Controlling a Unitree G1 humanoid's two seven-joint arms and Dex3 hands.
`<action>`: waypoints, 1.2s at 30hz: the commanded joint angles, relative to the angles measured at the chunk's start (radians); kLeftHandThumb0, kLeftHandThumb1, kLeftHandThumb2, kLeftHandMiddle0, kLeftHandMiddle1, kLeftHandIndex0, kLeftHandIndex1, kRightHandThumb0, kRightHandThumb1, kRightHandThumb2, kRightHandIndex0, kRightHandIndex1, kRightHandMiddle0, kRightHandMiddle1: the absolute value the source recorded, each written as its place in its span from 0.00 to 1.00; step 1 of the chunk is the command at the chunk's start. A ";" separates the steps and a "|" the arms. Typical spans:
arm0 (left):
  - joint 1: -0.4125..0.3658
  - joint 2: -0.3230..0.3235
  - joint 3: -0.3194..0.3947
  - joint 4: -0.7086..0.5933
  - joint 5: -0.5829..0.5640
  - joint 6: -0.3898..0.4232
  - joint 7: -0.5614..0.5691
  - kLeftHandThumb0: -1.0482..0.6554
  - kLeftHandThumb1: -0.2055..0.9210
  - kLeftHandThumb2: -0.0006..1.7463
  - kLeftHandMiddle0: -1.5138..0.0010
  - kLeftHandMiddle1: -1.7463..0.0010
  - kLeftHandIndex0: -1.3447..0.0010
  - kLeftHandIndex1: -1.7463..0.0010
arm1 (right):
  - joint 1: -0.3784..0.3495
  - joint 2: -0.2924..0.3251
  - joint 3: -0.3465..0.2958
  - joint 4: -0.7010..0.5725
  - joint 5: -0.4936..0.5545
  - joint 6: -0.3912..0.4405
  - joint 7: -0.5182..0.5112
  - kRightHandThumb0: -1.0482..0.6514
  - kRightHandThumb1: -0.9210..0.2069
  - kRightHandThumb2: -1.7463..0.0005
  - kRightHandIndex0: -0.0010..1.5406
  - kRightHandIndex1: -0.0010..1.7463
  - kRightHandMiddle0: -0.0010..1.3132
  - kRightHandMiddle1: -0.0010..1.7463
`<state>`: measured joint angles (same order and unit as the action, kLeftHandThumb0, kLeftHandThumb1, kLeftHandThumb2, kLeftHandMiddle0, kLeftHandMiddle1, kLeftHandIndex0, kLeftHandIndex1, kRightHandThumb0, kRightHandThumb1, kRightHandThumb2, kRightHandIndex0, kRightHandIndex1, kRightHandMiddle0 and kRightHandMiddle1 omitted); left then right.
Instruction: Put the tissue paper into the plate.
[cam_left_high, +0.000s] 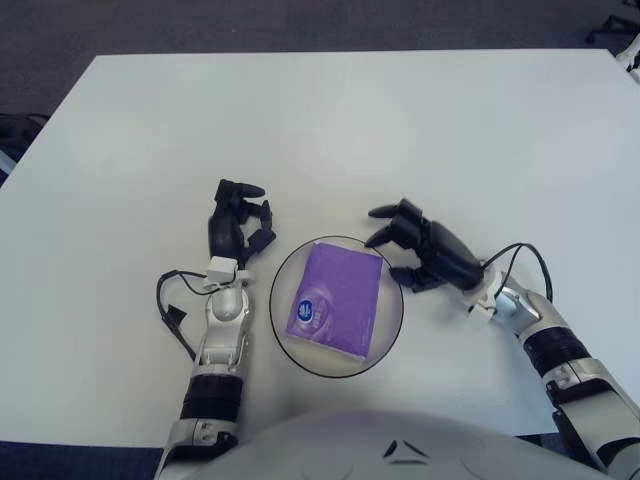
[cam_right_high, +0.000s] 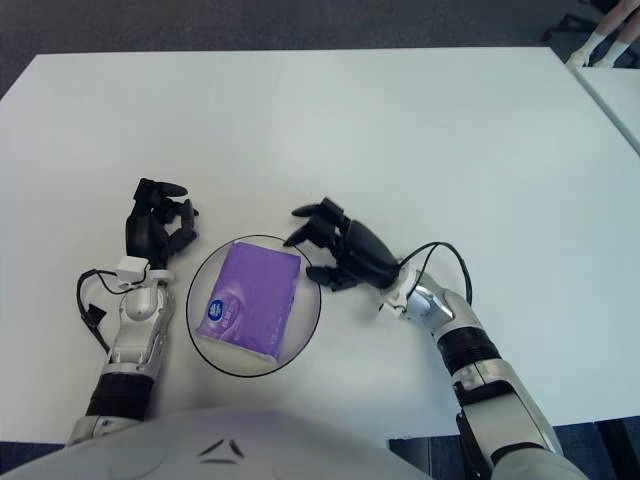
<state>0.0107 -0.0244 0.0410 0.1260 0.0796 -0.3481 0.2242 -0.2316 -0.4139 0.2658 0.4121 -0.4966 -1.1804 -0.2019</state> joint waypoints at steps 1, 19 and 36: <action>0.127 0.002 0.006 0.137 0.010 0.057 -0.006 0.39 0.74 0.53 0.62 0.00 0.73 0.00 | 0.110 0.197 -0.023 -0.470 1.018 0.597 -0.062 0.35 0.17 0.29 0.11 0.71 0.08 0.87; 0.131 0.003 0.007 0.130 0.027 0.056 0.007 0.39 0.76 0.51 0.64 0.00 0.74 0.00 | 0.153 0.333 -0.131 -0.399 1.064 0.785 0.009 0.36 0.18 0.29 0.15 0.75 0.13 0.88; 0.129 0.016 0.010 0.148 0.005 0.032 -0.025 0.39 0.78 0.50 0.63 0.00 0.74 0.00 | 0.183 0.546 -0.234 -0.508 1.139 1.073 -0.116 0.39 0.21 0.23 0.19 0.78 0.15 0.94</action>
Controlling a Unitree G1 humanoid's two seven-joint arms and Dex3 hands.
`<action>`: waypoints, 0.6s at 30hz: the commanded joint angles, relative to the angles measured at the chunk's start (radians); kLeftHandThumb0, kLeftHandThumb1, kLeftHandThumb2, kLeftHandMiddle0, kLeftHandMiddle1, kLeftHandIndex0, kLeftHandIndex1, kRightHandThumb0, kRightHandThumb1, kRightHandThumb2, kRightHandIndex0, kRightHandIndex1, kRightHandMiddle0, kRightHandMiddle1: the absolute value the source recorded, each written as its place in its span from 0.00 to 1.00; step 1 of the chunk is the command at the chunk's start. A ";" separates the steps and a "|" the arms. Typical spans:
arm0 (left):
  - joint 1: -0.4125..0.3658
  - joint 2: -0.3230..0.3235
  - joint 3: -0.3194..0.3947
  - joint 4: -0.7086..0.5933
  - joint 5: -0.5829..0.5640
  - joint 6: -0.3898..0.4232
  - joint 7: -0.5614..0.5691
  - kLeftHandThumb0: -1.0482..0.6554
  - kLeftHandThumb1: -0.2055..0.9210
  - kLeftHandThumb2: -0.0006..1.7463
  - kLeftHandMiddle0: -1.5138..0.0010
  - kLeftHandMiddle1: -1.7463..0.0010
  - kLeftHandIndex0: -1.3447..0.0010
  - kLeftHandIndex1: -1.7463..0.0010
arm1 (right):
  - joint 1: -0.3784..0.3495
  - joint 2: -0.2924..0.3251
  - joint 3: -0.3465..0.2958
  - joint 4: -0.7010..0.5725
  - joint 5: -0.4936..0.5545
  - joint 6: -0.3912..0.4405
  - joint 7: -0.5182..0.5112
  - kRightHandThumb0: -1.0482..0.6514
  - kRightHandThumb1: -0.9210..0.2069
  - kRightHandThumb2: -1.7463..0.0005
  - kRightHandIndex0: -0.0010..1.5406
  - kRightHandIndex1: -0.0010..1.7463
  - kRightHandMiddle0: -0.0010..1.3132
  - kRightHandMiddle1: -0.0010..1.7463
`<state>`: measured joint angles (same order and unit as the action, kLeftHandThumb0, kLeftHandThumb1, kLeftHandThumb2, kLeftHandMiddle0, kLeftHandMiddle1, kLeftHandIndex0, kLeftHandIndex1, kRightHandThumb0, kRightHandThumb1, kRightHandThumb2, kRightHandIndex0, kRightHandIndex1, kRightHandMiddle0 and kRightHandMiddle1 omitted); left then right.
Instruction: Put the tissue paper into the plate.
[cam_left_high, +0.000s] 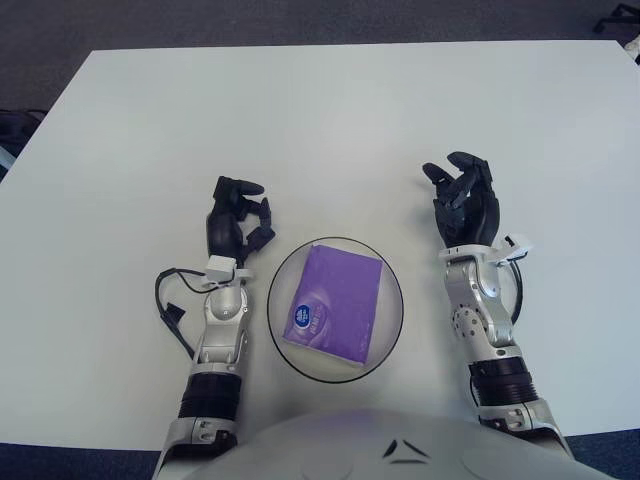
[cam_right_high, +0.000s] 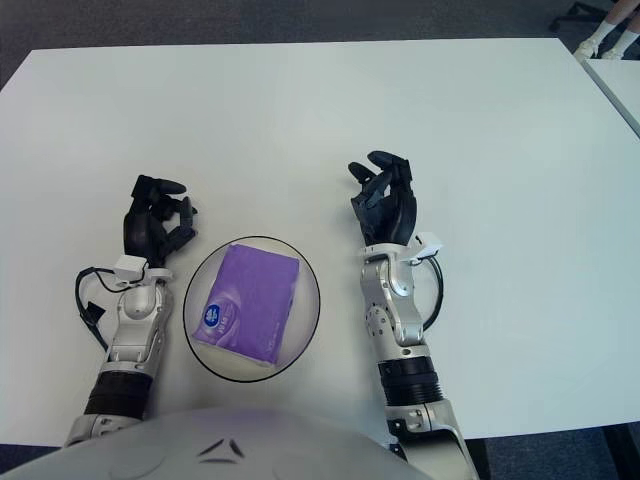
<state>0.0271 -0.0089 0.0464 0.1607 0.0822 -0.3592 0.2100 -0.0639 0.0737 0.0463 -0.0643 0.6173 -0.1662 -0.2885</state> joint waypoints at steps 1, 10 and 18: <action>0.113 -0.001 0.004 0.113 0.004 0.043 -0.009 0.39 0.78 0.50 0.63 0.00 0.74 0.00 | 0.017 0.062 -0.023 -0.038 0.028 0.075 -0.028 0.40 0.17 0.36 0.21 0.77 0.17 0.96; 0.119 -0.006 0.003 0.099 0.018 0.048 0.006 0.39 0.77 0.51 0.64 0.00 0.74 0.00 | 0.027 0.081 -0.069 0.001 -0.029 0.159 -0.015 0.39 0.21 0.50 0.32 0.76 0.26 1.00; 0.121 -0.007 0.010 0.102 0.013 0.047 0.007 0.39 0.75 0.52 0.64 0.00 0.73 0.00 | 0.024 0.098 -0.083 0.060 -0.086 0.156 0.004 0.39 0.25 0.47 0.36 0.77 0.28 1.00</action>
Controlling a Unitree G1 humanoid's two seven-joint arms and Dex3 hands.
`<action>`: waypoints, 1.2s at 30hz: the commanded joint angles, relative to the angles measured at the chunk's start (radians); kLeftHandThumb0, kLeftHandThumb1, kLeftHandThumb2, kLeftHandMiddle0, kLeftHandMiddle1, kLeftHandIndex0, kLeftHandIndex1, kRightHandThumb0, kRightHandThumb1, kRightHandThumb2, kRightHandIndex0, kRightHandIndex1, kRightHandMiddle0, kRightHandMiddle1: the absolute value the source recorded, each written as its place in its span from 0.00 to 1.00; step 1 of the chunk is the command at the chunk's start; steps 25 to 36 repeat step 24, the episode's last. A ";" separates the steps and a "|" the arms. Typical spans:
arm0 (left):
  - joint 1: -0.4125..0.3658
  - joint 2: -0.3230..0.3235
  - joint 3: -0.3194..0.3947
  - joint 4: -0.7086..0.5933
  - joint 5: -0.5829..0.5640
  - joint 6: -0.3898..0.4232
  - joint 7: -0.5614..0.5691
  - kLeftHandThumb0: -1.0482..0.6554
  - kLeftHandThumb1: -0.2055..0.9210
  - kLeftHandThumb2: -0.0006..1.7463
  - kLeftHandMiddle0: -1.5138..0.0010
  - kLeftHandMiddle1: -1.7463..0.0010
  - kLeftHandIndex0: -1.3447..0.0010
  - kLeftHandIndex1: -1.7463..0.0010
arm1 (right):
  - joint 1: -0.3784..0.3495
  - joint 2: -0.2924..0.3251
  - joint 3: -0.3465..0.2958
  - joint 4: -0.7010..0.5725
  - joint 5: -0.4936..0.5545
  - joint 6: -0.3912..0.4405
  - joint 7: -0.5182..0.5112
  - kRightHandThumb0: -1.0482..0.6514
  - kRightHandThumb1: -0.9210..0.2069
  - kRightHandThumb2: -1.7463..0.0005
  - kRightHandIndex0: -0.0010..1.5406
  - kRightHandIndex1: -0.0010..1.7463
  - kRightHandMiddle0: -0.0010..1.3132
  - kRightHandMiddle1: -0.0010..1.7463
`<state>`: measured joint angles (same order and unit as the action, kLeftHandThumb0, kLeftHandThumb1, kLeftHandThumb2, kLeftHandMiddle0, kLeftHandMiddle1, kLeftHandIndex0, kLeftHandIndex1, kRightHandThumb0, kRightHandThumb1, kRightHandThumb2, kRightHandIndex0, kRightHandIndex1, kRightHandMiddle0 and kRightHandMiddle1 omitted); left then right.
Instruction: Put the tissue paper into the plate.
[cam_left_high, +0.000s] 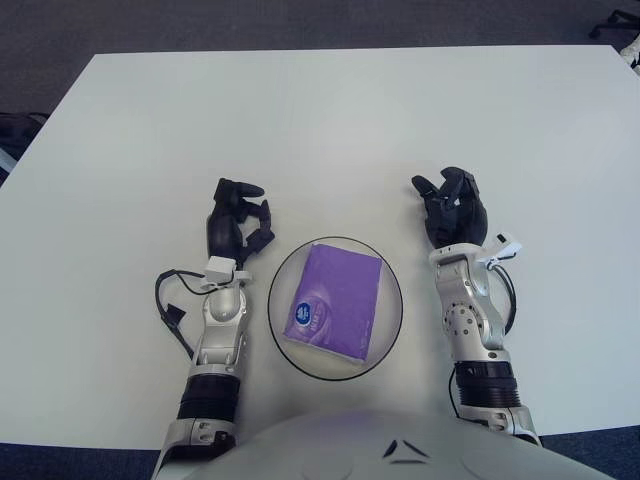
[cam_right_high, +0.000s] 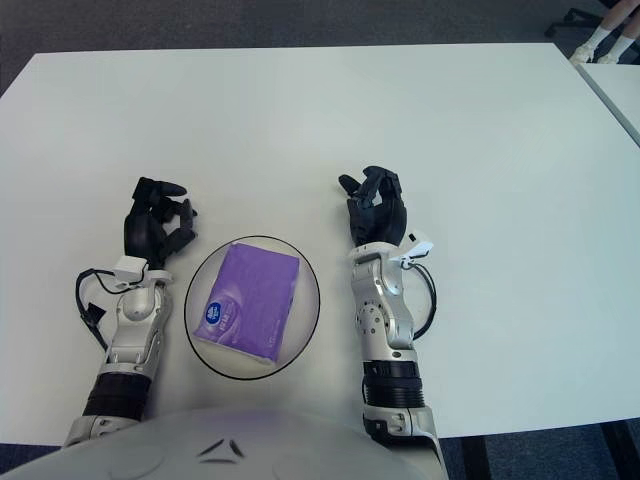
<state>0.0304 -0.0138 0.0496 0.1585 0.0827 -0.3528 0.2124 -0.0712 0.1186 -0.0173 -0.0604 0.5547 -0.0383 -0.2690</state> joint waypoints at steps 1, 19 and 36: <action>0.117 -0.002 0.007 0.104 0.014 0.041 0.006 0.39 0.75 0.52 0.64 0.00 0.73 0.00 | 0.031 0.055 -0.019 0.062 -0.031 0.025 -0.013 0.39 0.26 0.47 0.36 0.78 0.28 1.00; 0.139 -0.010 0.003 0.055 0.023 0.062 0.017 0.38 0.71 0.56 0.62 0.00 0.70 0.00 | 0.014 0.041 0.018 0.248 -0.274 -0.198 0.067 0.37 0.34 0.41 0.42 0.86 0.33 1.00; 0.147 -0.015 0.002 0.037 0.023 0.066 0.016 0.38 0.70 0.56 0.62 0.00 0.70 0.00 | 0.006 0.032 0.016 0.308 -0.316 -0.266 0.107 0.37 0.35 0.39 0.43 0.87 0.34 1.00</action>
